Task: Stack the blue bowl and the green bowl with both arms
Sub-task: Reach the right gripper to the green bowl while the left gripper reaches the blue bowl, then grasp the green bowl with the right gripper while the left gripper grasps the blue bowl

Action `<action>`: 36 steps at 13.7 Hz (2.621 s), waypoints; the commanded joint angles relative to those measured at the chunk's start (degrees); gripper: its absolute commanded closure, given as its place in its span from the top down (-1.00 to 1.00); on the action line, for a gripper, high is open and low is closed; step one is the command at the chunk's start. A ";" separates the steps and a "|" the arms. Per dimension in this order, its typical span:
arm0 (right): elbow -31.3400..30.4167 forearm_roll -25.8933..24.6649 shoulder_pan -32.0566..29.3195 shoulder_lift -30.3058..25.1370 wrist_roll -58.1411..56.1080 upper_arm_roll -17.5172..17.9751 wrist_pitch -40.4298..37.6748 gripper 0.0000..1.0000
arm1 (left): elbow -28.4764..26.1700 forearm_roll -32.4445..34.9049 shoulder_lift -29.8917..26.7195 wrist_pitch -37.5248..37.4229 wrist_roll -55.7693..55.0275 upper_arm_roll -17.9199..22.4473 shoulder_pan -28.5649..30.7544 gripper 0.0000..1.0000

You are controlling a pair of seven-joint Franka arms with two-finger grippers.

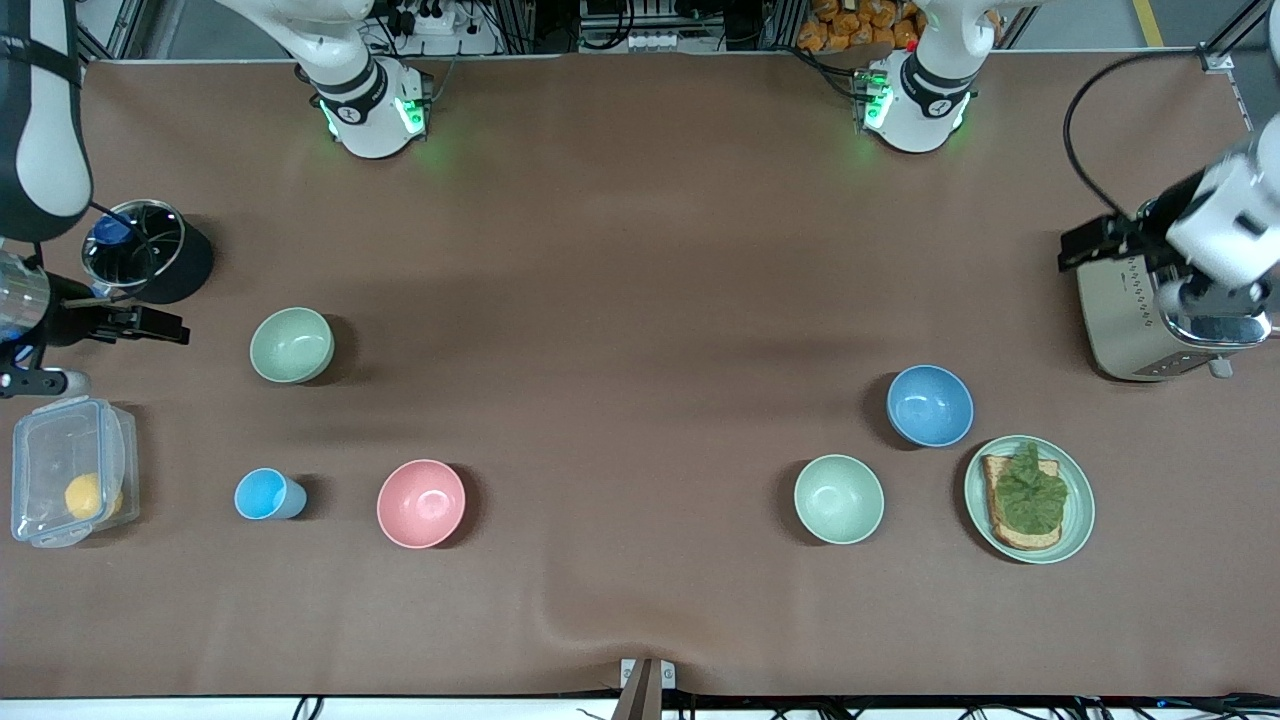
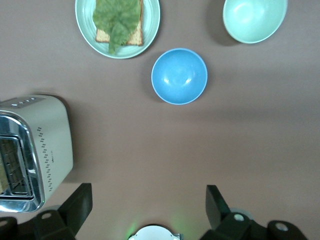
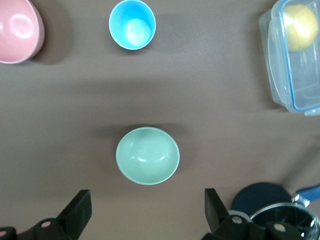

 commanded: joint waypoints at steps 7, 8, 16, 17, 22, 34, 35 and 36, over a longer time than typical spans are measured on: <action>-19.94 1.73 -5.16 -0.67 -5.98 0.65 22.80 0.84 | 0.77 6.40 19.09 12.43 -0.80 -0.66 1.39 1.00; -21.70 2.17 -5.77 -0.15 -5.98 0.65 26.22 0.83 | 0.77 6.14 20.59 13.49 -0.80 -0.67 1.57 1.00; -27.51 8.40 -7.88 5.92 -9.50 0.91 38.82 0.32 | -4.23 5.79 26.57 22.81 -0.88 -0.67 1.66 1.00; -28.22 8.76 -7.71 6.01 -9.50 1.00 38.91 0.25 | -4.85 5.79 27.01 23.52 -0.88 -0.67 1.48 1.00; -30.16 8.76 -7.44 6.10 -9.59 1.00 39.44 -0.18 | -5.12 5.96 30.26 25.10 -1.76 -0.67 1.39 1.00; -27.18 9.72 -6.30 7.59 -10.38 1.18 35.87 -1.00 | -5.38 5.96 31.59 30.47 -2.47 -0.67 1.48 1.00; -24.91 11.30 -6.30 7.59 -9.33 1.18 31.05 -1.00 | -5.47 5.88 31.24 30.47 -2.47 -0.67 1.57 1.00; -22.97 12.36 -6.04 7.59 -8.97 1.18 27.44 -1.00 | -5.73 5.79 30.89 30.47 -2.55 -0.67 1.57 1.00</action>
